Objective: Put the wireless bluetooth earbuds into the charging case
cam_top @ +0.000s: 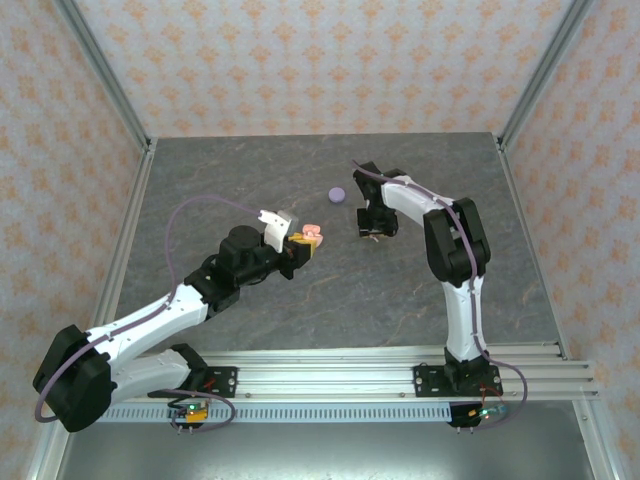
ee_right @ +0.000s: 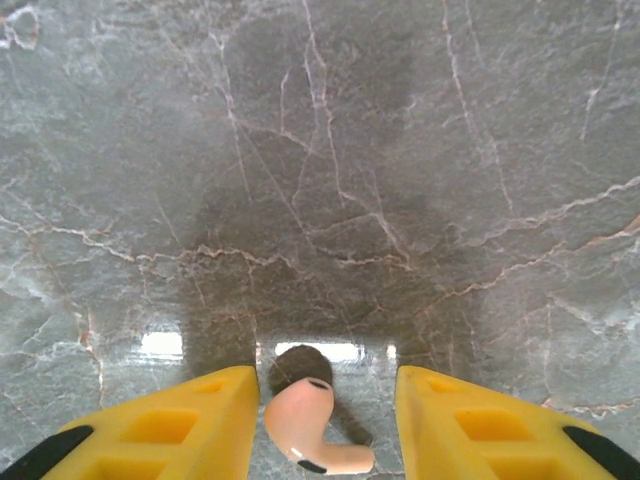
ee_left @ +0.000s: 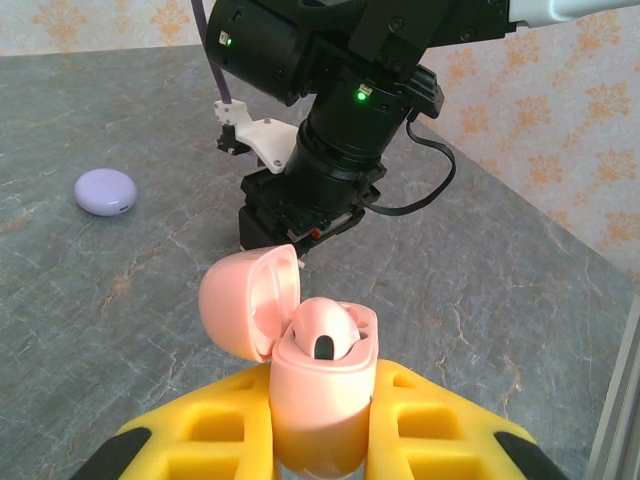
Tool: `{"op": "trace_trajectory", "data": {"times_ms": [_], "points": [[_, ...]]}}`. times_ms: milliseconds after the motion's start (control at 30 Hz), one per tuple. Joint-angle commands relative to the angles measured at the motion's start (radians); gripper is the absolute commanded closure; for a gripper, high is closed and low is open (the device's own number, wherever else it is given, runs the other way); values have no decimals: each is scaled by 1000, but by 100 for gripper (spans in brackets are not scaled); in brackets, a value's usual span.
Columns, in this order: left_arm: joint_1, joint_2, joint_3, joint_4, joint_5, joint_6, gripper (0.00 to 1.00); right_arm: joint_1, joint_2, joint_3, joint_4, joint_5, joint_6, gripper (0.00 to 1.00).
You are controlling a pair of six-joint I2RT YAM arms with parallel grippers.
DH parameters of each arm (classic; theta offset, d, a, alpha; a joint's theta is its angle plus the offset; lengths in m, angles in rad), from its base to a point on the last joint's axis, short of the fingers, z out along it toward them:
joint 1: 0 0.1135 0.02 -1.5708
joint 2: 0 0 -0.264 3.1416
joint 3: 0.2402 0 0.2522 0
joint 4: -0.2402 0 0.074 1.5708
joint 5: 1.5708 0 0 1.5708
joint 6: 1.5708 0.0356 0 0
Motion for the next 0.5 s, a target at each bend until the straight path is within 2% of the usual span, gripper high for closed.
{"op": "trace_trajectory", "data": {"times_ms": [0, 467], "points": [[-7, -1, 35, 14, 1, 18, 85, 3, -35, -36, -56, -41, -17, 58], [-7, 3, 33, 19, 4, 13, 85, 4, -55, -46, -36, -111, -18, 58]]}}
